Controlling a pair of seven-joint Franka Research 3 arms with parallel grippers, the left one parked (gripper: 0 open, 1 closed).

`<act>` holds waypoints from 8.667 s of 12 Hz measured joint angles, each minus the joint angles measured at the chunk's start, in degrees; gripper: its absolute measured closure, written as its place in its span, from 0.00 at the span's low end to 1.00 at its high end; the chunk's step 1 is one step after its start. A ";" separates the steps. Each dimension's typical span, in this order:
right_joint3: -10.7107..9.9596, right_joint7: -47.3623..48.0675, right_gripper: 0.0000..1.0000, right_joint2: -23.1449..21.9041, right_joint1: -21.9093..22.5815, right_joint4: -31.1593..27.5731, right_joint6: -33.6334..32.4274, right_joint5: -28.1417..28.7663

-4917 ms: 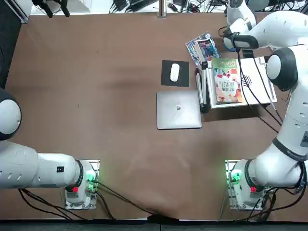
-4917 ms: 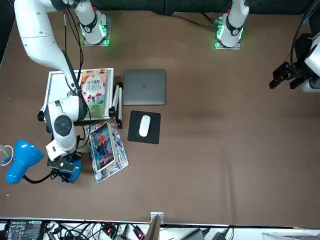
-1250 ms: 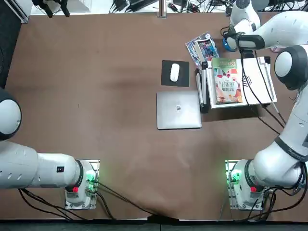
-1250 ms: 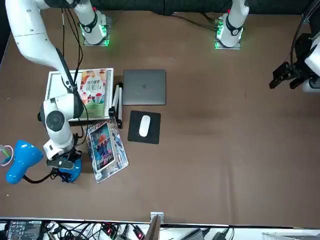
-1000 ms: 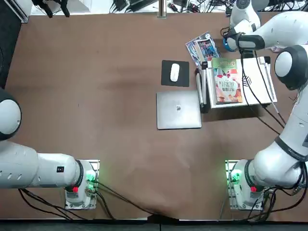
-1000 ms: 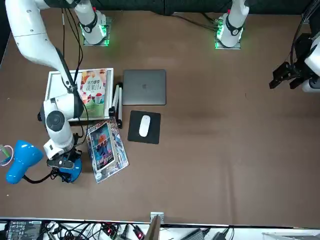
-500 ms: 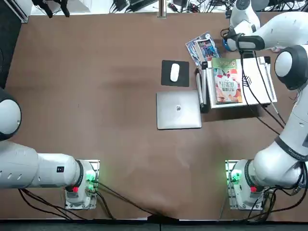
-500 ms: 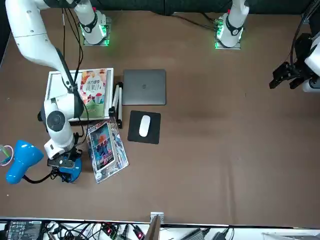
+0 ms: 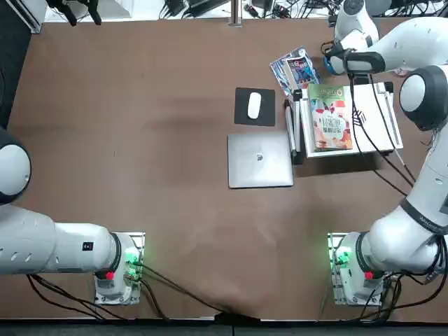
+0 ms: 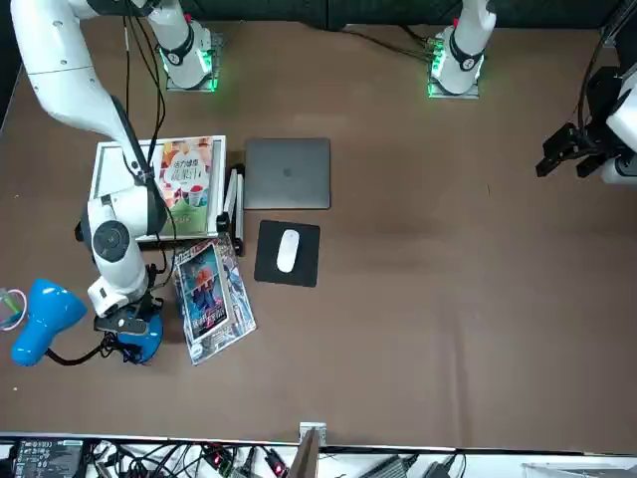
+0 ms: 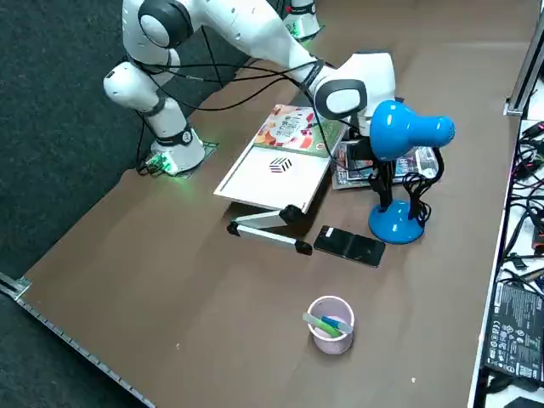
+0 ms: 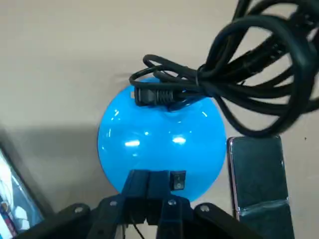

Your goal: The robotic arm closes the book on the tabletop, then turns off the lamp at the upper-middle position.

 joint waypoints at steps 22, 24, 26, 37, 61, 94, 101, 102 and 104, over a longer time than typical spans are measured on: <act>0.00 -0.49 0.98 -0.50 -0.43 -0.53 -0.46 0.00; 0.01 -0.49 0.98 -0.50 -0.46 -0.53 -0.46 0.00; 0.02 -0.49 0.98 -0.51 -0.51 -0.55 -0.45 0.02; 0.80 -0.47 0.98 -1.64 -1.56 -3.66 -0.68 1.67; 15.00 3.92 0.02 -7.20 -6.50 -2.35 -11.12 4.98; 5.37 -31.93 0.00 -44.57 -11.42 -1.74 -56.60 37.76; -9.38 -32.15 0.00 -44.77 0.24 0.15 -57.37 37.88; -9.46 -32.15 0.00 -43.73 0.39 1.39 -57.25 37.88; -9.48 -32.15 0.00 -41.85 0.63 3.23 -56.98 37.88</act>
